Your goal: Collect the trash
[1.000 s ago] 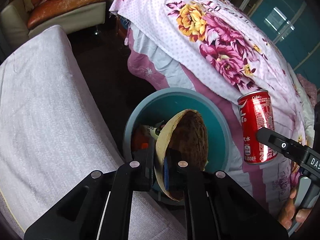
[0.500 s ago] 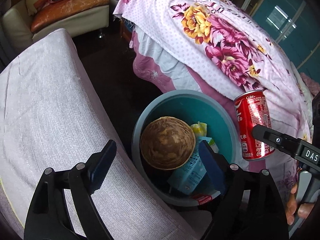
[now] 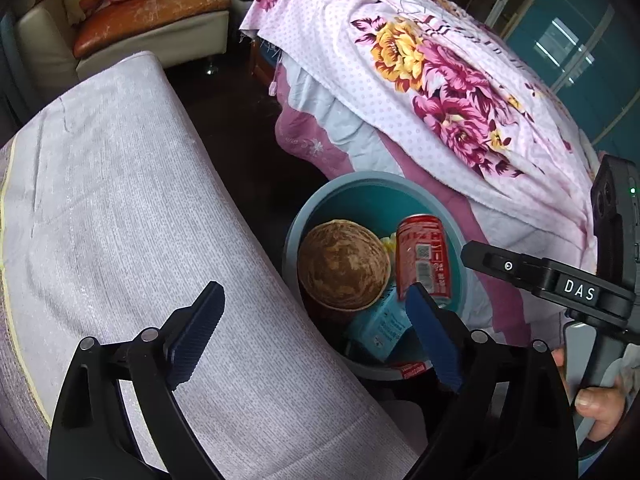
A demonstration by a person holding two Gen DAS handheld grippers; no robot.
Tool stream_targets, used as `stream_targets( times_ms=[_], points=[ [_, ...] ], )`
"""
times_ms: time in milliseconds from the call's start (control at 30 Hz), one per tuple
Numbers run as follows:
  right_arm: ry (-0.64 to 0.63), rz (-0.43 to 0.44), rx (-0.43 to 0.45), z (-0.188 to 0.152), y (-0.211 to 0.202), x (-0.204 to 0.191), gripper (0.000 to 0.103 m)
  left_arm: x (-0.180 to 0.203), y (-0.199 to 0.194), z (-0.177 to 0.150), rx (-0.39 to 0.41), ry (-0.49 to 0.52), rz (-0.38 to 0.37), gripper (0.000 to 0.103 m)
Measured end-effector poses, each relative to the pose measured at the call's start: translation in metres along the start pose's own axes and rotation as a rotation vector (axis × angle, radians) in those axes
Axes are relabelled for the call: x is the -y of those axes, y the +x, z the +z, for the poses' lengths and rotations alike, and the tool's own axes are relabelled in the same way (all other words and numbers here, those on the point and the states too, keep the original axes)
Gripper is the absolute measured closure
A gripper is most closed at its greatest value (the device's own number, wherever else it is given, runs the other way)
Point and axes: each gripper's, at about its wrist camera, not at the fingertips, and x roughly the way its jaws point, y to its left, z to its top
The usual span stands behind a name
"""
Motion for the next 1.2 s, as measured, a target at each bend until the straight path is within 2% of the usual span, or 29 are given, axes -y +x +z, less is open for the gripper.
stream_targets(
  times_ms=[167, 233, 400, 500, 833, 1200],
  points=[
    [-0.058, -0.024, 0.033, -0.007, -0.012, -0.011, 0.026, -0.005, -0.013, -0.009, 0.004, -0.016, 0.012, 0.008],
    [-0.093, -0.039, 0.047, -0.012, -0.018, -0.018, 0.020, -0.008, -0.019, -0.013, 0.007, -0.026, 0.015, 0.008],
    [-0.145, -0.043, 0.066, -0.018, -0.030, -0.030, 0.009, -0.018, -0.044, -0.025, 0.050, -0.050, 0.065, 0.006],
    [-0.187, -0.060, 0.087, -0.025, -0.039, -0.044, 0.007, -0.029, -0.061, -0.032, 0.074, -0.082, 0.071, 0.005],
    [-0.296, -0.106, 0.133, -0.059, -0.066, -0.087, 0.007, -0.060, -0.099, -0.063, 0.120, -0.161, 0.092, 0.004],
    [-0.337, -0.106, 0.135, -0.083, -0.079, -0.106, 0.007, -0.070, -0.121, -0.089, 0.154, -0.194, 0.115, 0.004]
  ],
)
